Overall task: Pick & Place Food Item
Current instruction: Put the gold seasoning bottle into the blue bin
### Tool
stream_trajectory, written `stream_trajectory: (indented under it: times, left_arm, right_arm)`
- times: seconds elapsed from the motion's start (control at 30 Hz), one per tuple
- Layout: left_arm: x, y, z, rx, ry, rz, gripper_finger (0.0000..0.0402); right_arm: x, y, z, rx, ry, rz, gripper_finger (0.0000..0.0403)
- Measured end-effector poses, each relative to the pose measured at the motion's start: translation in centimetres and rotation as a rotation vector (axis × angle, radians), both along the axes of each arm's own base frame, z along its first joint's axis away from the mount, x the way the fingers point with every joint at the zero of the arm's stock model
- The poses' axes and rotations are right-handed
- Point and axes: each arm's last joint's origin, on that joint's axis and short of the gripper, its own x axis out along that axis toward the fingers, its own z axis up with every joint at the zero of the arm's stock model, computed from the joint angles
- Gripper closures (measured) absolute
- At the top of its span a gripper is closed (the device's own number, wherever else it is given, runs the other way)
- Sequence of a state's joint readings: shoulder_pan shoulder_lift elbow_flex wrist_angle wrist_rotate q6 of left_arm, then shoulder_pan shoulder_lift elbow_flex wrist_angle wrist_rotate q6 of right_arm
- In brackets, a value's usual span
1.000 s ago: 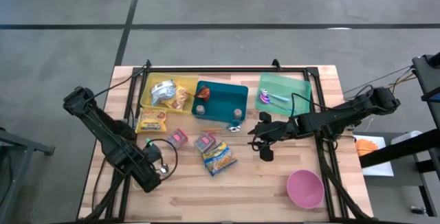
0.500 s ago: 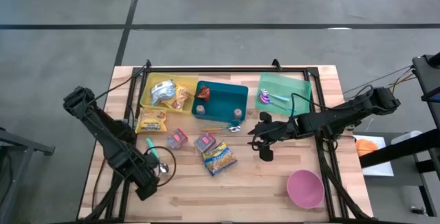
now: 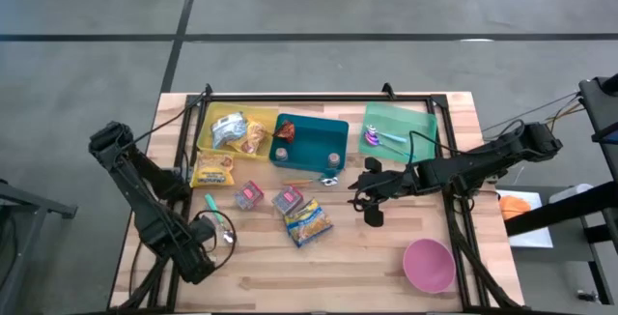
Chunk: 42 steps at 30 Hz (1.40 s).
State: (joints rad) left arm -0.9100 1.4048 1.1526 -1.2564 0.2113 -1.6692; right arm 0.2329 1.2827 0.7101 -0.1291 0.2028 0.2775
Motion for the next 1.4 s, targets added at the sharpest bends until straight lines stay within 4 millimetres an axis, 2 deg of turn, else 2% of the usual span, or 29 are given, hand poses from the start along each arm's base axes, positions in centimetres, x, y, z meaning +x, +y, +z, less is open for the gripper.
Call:
stream_trajectory:
  times: [0.3, 0.53, 0.77, 1.23, 1.4]
  left_arm:
    - [-0.3, -0.4, -0.2, 0.05, -0.074, 0.018, 0.0035]
    - [-0.3, -0.5, -2.0, 0.025, -0.081, 0.027, 0.0035]
    - [-0.4, -0.4, -2.9, 0.018, -0.064, 0.014, 0.0034]
    - [-0.5, -0.5, -3.0, 0.032, -0.07, 0.008, 0.0034]
    - [-0.5, -0.7, -4.1, 0.056, -0.026, -0.025, 0.0034]
  right_arm:
    - [0.0, 0.0, 0.0, 0.003, 0.0, -0.002, 0.0213]
    - [0.0, 0.0, 0.0, 0.004, 0.0, -0.002, 0.0213]
    - [0.0, 0.0, 0.0, 0.005, 0.0, -0.003, 0.0213]
    - [0.0, 0.0, 0.0, 0.009, 0.0, -0.006, 0.0213]
    - [0.0, 0.0, 0.0, 0.009, 0.0, -0.006, 0.0213]
